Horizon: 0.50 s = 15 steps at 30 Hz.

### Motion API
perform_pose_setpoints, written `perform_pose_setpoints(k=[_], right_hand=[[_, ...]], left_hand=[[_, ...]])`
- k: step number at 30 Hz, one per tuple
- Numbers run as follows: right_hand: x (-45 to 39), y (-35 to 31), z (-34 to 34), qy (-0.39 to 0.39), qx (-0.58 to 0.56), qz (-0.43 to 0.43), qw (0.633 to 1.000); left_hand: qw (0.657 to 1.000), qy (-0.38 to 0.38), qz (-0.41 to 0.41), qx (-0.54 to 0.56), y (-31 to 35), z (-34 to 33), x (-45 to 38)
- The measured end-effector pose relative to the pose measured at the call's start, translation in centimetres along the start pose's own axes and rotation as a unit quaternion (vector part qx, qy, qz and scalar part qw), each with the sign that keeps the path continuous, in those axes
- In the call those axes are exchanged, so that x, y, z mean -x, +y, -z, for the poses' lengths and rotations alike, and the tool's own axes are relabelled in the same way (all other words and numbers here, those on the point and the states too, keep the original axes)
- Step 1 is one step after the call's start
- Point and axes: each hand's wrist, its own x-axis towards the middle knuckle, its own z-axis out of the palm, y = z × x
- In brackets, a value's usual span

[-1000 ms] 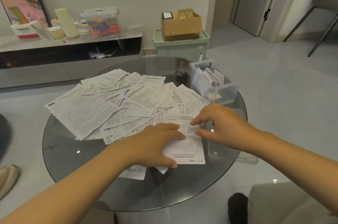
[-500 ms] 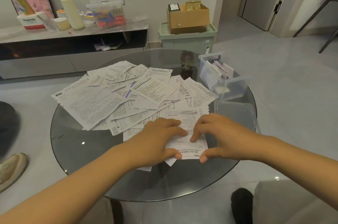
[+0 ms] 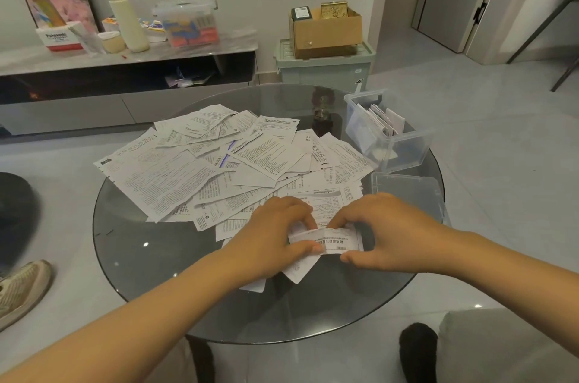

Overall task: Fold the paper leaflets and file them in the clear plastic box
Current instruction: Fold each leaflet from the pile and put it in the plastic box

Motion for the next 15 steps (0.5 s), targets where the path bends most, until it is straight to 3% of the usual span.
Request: perform_pose_setpoints(k=[6, 15], right_hand=[[-0.4, 1.0, 0.4, -0.020, -0.117, -0.022, 0.993], [-2.4, 1.5, 0.0, 0.036, -0.186, -0.080, 0.979]], left_hand=[[0.996, -0.074, 0.017, 0.038, 0.9, 2.1, 0.7], [0.990, 0.078, 0.084, 0.082, 0.7, 1.2, -0.8]])
